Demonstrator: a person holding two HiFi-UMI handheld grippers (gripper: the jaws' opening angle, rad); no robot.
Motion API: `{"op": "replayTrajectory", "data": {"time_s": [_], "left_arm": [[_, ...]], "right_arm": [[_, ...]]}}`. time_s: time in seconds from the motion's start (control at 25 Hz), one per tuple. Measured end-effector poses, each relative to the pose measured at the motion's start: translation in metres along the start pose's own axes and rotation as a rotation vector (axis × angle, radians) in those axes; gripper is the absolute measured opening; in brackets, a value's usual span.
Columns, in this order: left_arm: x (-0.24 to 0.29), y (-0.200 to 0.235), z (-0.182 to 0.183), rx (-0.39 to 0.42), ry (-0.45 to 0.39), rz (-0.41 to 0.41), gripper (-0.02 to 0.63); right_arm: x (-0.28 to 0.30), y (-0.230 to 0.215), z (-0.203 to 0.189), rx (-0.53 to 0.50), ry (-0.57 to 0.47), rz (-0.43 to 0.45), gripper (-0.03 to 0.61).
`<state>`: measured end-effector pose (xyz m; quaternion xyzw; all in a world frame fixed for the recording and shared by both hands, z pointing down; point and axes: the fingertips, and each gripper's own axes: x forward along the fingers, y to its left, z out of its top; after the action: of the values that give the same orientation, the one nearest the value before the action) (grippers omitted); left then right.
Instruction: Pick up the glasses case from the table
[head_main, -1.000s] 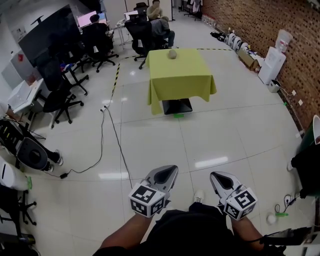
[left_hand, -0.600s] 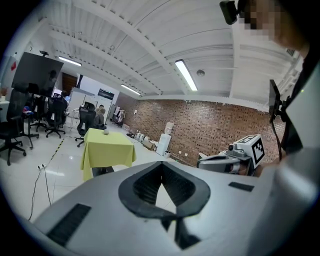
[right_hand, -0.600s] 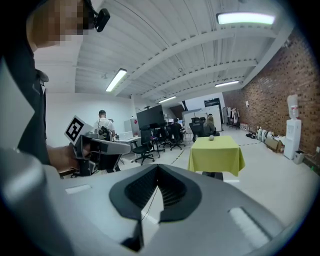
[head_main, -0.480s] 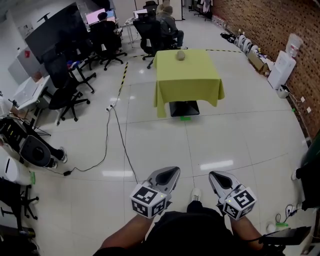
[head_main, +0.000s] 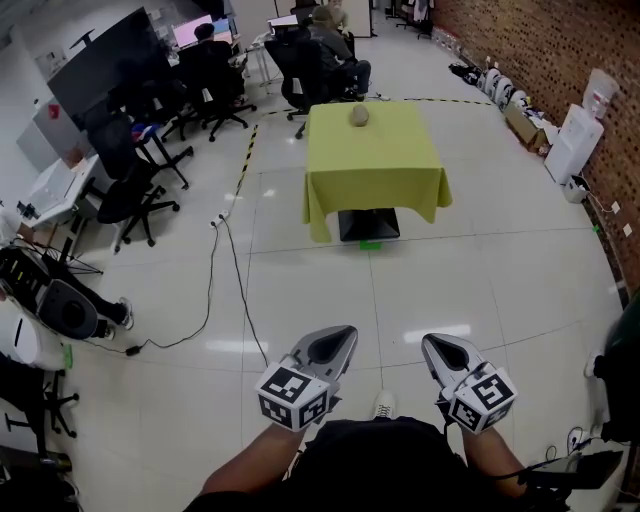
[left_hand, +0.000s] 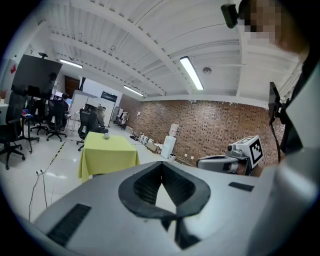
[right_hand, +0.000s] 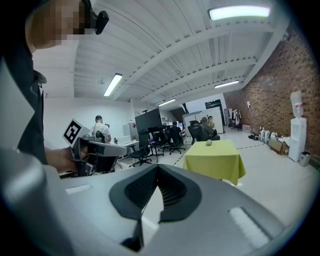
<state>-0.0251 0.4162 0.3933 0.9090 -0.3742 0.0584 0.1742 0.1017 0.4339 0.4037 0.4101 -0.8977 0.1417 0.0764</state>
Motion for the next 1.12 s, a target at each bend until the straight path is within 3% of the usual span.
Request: {"op": "replayTrajectory", "data": {"time_s": [0.48,0.8,1.12], "left_arm": [[0.082,0.013,0.011,0.002,0.023,0.091,0.006],[0.103,0.025,0.02,0.006,0.046,0.107,0.006],[0.136,0.053,0.02,-0.018,0.072,0.073,0.006]], "right_arm": [[0.022,-0.088,0.013,0.007,-0.018,0.08,0.003],[0.042,-0.109,0.017,0.031,-0.009,0.097,0.003],[0.07,-0.133,0.02,0.039,0.01,0.07,0.003]]}}
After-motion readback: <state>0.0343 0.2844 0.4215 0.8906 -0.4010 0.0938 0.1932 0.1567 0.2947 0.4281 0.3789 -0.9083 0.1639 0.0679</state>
